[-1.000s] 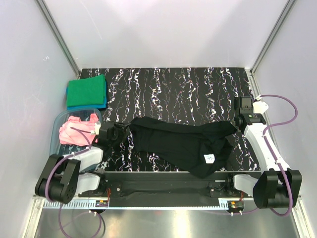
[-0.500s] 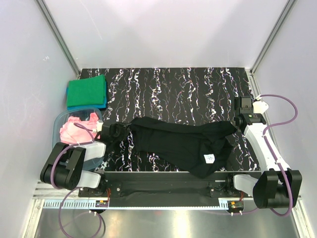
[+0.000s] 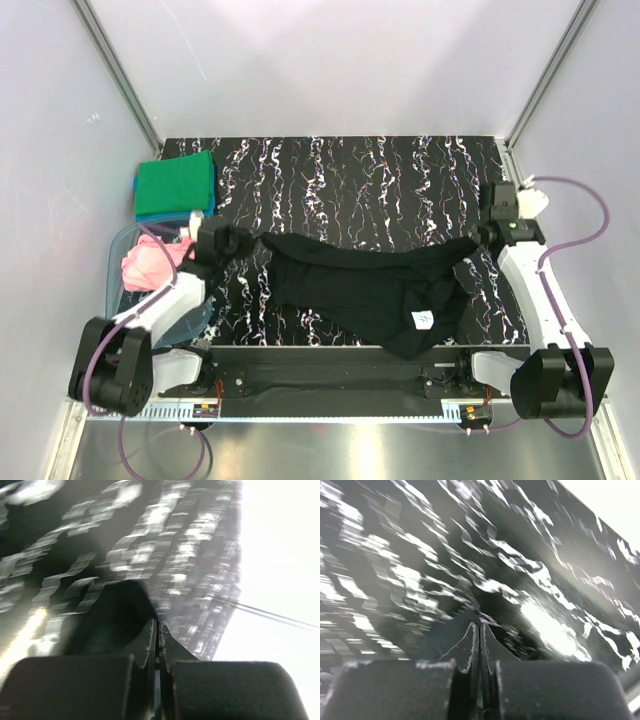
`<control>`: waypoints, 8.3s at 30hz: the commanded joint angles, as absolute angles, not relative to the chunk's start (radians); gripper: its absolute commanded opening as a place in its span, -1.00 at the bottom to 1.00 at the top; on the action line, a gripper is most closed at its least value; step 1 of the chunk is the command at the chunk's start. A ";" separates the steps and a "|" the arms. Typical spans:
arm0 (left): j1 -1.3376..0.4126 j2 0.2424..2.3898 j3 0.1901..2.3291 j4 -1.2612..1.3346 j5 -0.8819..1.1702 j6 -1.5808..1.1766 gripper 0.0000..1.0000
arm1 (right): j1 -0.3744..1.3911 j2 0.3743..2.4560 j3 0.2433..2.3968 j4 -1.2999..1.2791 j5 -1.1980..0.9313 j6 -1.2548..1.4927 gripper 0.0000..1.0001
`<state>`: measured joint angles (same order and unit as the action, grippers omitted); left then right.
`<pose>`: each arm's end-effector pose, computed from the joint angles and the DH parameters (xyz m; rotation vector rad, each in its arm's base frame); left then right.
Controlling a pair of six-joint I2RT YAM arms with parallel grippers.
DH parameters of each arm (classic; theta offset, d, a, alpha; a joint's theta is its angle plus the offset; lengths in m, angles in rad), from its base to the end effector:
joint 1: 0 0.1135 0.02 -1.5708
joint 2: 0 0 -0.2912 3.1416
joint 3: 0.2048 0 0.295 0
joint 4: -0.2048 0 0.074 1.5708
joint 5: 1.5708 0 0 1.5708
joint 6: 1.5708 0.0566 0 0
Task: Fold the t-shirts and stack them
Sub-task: Flatten the tshirt out, then fold the tshirt
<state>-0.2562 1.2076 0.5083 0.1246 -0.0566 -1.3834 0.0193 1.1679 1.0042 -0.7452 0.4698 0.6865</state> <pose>0.2772 -0.0693 0.1748 -1.2484 1.9097 -0.8627 0.2775 -0.0203 0.2953 0.9549 2.1635 -0.2494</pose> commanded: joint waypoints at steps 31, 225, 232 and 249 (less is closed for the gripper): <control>-0.098 1.060 1.907 -0.656 0.474 -0.674 -1.00 | 0.015 0.940 2.152 -0.725 0.290 0.471 -1.00; 0.064 2.123 1.866 0.018 0.522 -0.345 -1.00 | -0.101 1.795 1.370 0.129 -0.161 0.557 -1.00; 0.060 1.987 1.684 -0.043 0.473 -0.299 -1.00 | -0.101 1.726 1.234 0.025 -0.163 0.591 -1.00; 0.006 1.859 1.540 -0.425 0.203 -0.216 -0.26 | -0.101 1.646 1.115 -0.377 -0.109 0.601 -0.07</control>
